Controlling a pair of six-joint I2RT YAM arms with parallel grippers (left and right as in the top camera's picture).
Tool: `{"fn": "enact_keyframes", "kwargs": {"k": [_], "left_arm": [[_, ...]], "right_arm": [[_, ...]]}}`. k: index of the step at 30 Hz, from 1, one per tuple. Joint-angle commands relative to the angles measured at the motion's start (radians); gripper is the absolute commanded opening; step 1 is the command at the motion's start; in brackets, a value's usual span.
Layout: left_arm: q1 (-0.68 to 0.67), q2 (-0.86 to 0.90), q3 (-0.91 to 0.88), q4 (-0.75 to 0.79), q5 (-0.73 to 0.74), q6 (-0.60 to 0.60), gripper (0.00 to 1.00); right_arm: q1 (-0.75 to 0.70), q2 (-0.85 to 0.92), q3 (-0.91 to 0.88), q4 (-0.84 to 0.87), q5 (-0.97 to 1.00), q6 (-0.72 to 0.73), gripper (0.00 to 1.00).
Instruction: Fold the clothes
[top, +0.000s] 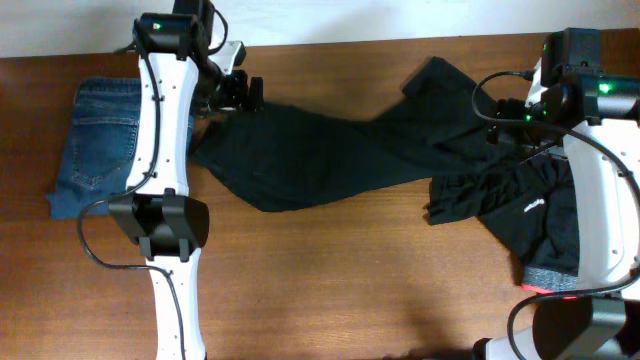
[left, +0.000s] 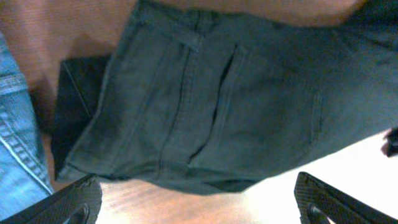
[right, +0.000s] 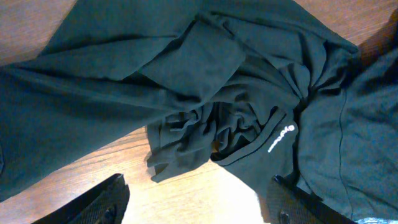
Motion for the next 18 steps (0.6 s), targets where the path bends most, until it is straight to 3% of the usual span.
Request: {"fn": "enact_keyframes", "kwargs": {"k": [1, 9, 14, 18], "left_arm": [[-0.002, -0.034, -0.002, 0.043, -0.018, -0.029, 0.99], [-0.006, -0.008, -0.008, 0.299, -0.026, -0.083, 0.99], [-0.012, 0.072, -0.019, 0.358, -0.026, -0.083, 0.99], [-0.014, 0.148, -0.019, 0.359, -0.013, -0.151, 0.99]], "right_arm": [[-0.005, -0.016, 0.016, 0.007, 0.005, 0.004, 0.76], [-0.005, -0.015, 0.016, 0.007, 0.005, 0.004, 0.76], [-0.005, -0.015, 0.016, 0.007, 0.005, 0.005, 0.76], [-0.005, -0.015, 0.016, 0.007, 0.005, 0.004, 0.76]]}}
